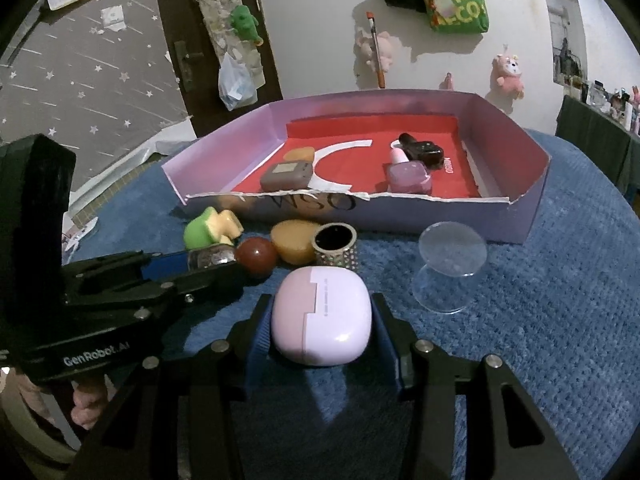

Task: Organize rigid objects
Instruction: 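Carry the jar with left gripper into the red box while right gripper carries the case there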

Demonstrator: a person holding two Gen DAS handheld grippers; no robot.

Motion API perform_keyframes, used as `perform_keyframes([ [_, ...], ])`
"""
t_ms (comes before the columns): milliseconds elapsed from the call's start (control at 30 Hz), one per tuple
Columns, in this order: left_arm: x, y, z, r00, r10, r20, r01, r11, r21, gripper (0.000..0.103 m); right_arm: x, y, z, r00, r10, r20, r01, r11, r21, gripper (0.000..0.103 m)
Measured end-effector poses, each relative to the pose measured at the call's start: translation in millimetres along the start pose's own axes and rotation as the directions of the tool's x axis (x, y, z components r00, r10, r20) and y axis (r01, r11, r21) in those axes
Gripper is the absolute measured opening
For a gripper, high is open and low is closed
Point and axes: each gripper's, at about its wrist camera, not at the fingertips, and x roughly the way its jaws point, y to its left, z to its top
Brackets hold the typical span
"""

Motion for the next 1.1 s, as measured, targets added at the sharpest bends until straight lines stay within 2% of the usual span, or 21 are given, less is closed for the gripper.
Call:
perform_keyframes([
  [533,-33,-4,5,0.998,-0.010,0.066,0.010,1.000,0.004,0.034,-34,10,18,0.997,0.044,0.059,-0.043,0.999,-0.023,0.050],
  [1100,-59,-1,38,0.985,0.013,0.173,-0.016,1.000,0.017,0.034,-50,6,53,0.991,0.072,0.112,-0.067,0.997,-0.045,0.050],
])
